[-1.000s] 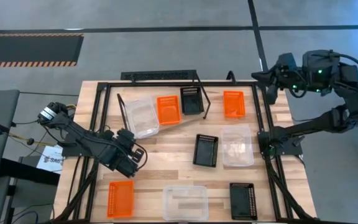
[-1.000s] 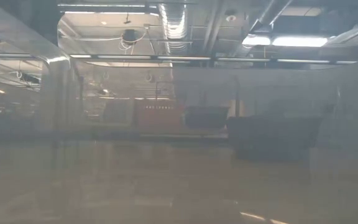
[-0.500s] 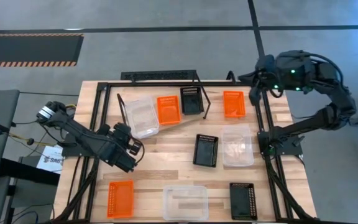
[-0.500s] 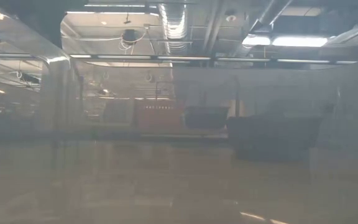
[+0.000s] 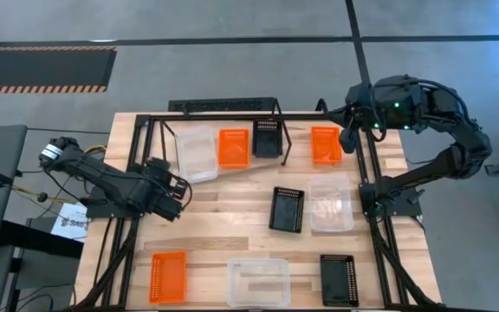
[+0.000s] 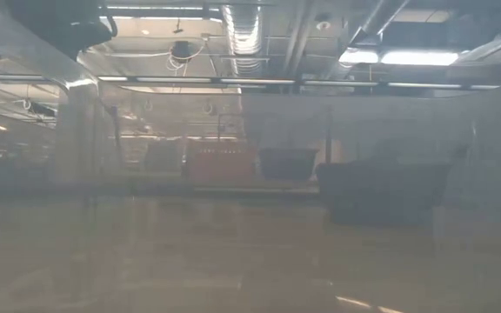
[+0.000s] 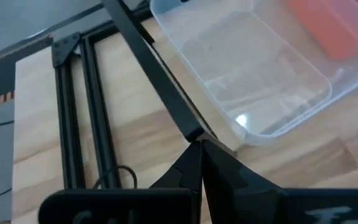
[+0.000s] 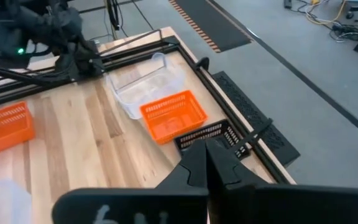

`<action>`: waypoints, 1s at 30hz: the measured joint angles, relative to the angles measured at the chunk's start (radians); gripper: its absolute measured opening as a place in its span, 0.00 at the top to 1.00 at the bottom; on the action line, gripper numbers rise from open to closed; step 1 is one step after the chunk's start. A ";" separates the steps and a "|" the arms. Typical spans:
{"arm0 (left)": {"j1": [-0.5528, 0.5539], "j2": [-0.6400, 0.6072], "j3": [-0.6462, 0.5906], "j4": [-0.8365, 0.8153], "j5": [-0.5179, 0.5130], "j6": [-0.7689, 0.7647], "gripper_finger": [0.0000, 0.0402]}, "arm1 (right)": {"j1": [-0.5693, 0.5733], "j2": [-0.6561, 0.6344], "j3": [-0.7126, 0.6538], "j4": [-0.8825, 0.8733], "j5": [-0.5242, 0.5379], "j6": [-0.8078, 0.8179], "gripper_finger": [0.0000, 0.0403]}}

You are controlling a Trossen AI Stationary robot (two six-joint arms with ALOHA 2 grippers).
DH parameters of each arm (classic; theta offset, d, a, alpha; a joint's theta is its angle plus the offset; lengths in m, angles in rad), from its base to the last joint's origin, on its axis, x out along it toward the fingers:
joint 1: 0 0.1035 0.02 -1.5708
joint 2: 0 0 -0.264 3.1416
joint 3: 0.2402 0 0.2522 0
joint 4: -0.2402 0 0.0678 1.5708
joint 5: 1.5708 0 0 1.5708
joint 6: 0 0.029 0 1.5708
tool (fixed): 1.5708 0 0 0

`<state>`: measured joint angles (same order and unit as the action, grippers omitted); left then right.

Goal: Stack baskets on shelf by color
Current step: Adjust the shelf

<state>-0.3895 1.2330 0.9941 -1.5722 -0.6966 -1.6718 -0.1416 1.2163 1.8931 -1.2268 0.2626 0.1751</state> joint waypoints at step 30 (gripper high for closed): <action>0.407 -0.311 -0.017 0.026 -0.060 0.148 1.00 | 0.030 0.000 0.000 0.062 0.000 0.037 0.99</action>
<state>0.0180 0.9219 0.9771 -1.5459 -0.7569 -1.5237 -0.1116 1.2163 1.8931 -1.1645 0.2630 0.2123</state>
